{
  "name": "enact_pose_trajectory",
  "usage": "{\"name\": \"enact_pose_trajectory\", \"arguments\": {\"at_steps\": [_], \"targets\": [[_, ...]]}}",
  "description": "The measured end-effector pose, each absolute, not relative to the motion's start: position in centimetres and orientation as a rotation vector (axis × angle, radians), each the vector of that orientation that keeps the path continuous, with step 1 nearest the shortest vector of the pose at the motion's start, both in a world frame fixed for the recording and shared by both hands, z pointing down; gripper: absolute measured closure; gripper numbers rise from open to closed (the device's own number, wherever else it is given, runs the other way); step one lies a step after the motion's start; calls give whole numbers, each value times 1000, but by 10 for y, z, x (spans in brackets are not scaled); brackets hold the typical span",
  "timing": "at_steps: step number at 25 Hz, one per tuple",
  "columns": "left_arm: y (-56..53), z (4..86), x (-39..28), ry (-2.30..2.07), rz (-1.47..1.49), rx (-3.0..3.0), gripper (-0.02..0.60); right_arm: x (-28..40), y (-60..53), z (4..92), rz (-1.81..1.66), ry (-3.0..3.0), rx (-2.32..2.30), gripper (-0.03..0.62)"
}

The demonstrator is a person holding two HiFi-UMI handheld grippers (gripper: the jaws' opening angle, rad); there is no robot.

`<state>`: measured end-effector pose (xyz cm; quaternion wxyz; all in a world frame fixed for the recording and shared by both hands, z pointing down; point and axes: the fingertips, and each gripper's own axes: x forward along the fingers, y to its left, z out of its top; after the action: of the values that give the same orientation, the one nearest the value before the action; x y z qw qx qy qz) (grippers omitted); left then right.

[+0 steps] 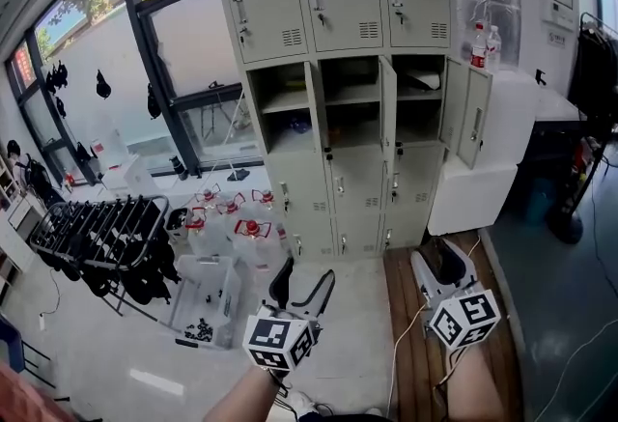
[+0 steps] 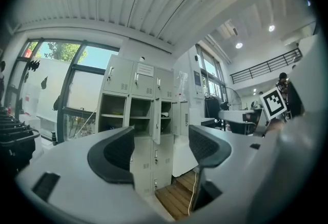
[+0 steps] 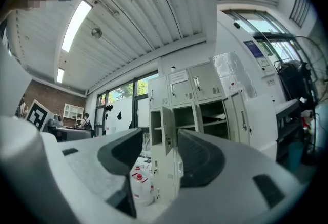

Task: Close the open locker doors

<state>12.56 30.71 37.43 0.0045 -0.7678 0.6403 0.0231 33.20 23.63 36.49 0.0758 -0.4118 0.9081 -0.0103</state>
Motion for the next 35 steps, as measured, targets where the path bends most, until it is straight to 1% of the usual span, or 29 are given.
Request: {"name": "enact_pose_trajectory", "arguments": {"at_steps": [22, 27, 35], "targets": [[261, 379, -38, 1961, 74, -2477, 258, 171, 193, 359, -50, 2700, -1306, 388], [254, 380, -61, 1940, 73, -2492, 258, 146, 190, 362, -52, 2693, -1321, 388], [235, 385, -79, 1957, 76, -2497, 258, 131, 166, 364, -65, 2691, -1322, 388]]}}
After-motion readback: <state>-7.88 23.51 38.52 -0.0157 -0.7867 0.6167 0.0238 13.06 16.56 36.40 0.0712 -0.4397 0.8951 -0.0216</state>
